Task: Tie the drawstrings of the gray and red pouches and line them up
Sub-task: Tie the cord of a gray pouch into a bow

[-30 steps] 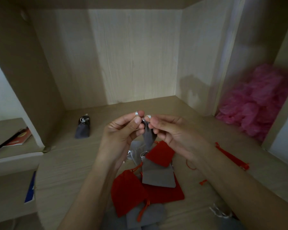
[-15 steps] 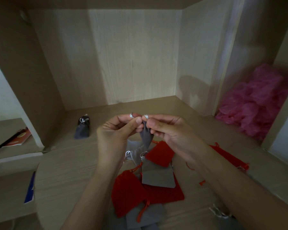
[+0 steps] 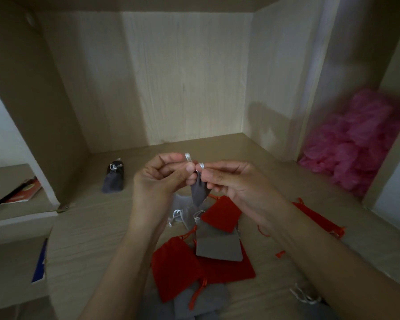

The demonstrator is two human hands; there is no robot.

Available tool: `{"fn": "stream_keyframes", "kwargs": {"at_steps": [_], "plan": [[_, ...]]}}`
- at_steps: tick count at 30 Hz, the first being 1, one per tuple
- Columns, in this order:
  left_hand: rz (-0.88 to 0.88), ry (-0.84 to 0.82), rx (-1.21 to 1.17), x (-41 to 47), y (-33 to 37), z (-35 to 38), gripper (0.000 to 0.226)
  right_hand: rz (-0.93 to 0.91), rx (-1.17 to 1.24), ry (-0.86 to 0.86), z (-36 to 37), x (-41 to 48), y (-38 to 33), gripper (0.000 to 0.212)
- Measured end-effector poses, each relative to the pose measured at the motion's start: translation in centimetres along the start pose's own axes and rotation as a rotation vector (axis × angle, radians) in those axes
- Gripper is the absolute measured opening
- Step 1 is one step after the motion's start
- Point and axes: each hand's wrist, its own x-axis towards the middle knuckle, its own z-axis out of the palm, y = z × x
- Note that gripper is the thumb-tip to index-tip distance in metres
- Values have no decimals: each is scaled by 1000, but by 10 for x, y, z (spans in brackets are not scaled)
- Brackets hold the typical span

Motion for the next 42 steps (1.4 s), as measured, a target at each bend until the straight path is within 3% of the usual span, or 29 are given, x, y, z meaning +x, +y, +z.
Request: {"fn": "stream_keyframes", "kwargs": {"at_steps": [6, 10, 15, 22, 29, 34, 38, 42], "plan": [[-91, -46, -24, 4, -2, -3, 14, -51, -135, 18, 3, -2, 4, 12], [-96, -24, -27, 1, -5, 3, 12, -143, -289, 126, 7, -2, 5, 13], [-83, 30, -110, -2, -8, 9, 19, -221, -416, 239, 5, 0, 8, 27], [-111, 53, -100, 1, -7, 5, 21, -365, -442, 219, 7, -1, 12, 29], [-124, 37, -119, 1, -9, 7, 20, -308, -349, 278, 5, 1, 11, 17], [-215, 49, -134, 1, -10, 5, 21, -383, -363, 297, 5, 1, 14, 13], [-289, -4, -73, 3, -8, 0, 15, -466, -493, 267, 3, 1, 14, 11], [-359, -89, -27, 5, -6, -5, 13, -427, -506, 193, 0, 2, 7, 11]]}}
